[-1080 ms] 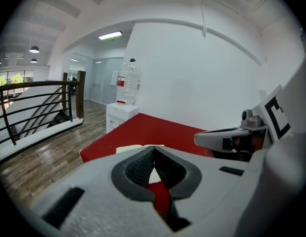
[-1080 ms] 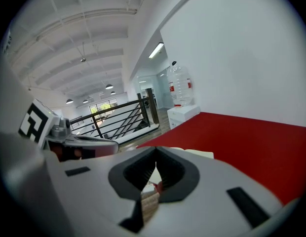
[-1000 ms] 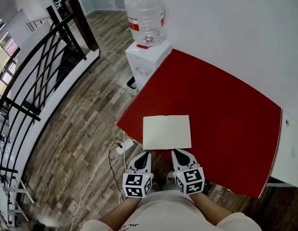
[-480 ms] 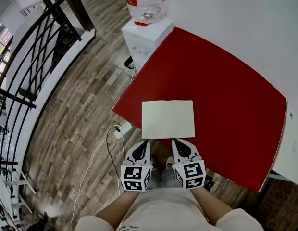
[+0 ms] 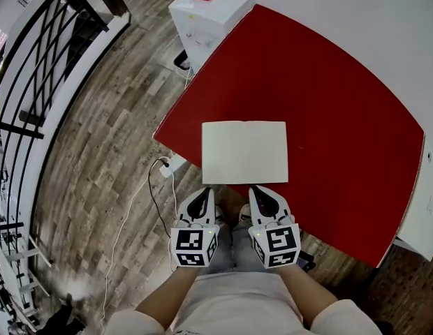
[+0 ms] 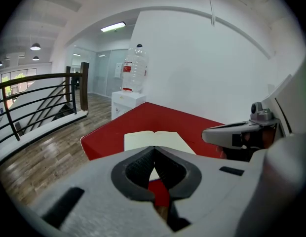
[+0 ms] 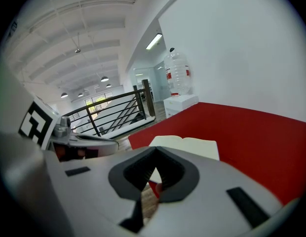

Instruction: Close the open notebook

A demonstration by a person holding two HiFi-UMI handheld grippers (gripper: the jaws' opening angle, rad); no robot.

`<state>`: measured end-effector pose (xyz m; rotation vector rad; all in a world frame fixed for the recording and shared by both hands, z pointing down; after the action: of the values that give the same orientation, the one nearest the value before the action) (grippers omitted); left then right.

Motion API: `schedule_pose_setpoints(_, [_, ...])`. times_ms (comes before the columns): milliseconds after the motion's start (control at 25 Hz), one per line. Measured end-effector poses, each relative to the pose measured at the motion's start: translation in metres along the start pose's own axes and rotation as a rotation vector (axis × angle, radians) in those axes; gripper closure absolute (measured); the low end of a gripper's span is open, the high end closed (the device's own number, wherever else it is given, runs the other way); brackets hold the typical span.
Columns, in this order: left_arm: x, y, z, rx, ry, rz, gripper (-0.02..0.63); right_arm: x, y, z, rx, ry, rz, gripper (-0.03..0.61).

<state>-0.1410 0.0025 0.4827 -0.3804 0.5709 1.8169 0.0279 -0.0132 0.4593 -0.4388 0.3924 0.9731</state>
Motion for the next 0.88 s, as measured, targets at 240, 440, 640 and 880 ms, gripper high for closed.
schedule_pose_setpoints(240, [-0.015, 0.020, 0.024, 0.014, 0.033, -0.020, 0.607, -0.014, 0.002, 0.013, -0.015, 0.021, -0.005, 0.572])
schedule_pose_setpoints(440, [-0.029, 0.035, 0.047, 0.081, 0.073, -0.002, 0.606, -0.020, 0.006, 0.028, -0.011, 0.048, -0.018, 0.572])
schedule_pose_setpoints(640, [-0.045, 0.050, 0.068, 0.175, 0.104, 0.005, 0.499, -0.025, 0.013, 0.044, -0.020, 0.076, -0.034, 0.572])
schedule_pose_setpoints(880, [-0.063, 0.067, 0.092, 0.357, 0.130, 0.037, 0.463, -0.027, 0.019, 0.056, -0.023, 0.098, -0.049, 0.572])
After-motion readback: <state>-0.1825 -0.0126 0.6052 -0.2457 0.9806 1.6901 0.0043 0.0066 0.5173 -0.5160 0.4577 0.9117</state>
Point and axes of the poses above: the fingertips, and each gripper's own axes: x backward along the fingers, y to its left, z out of its underside, the point moved 7 cm from there along x, backward along the fingers, and after that the axes turned 1 degree about -y, right-handed, at the moved point
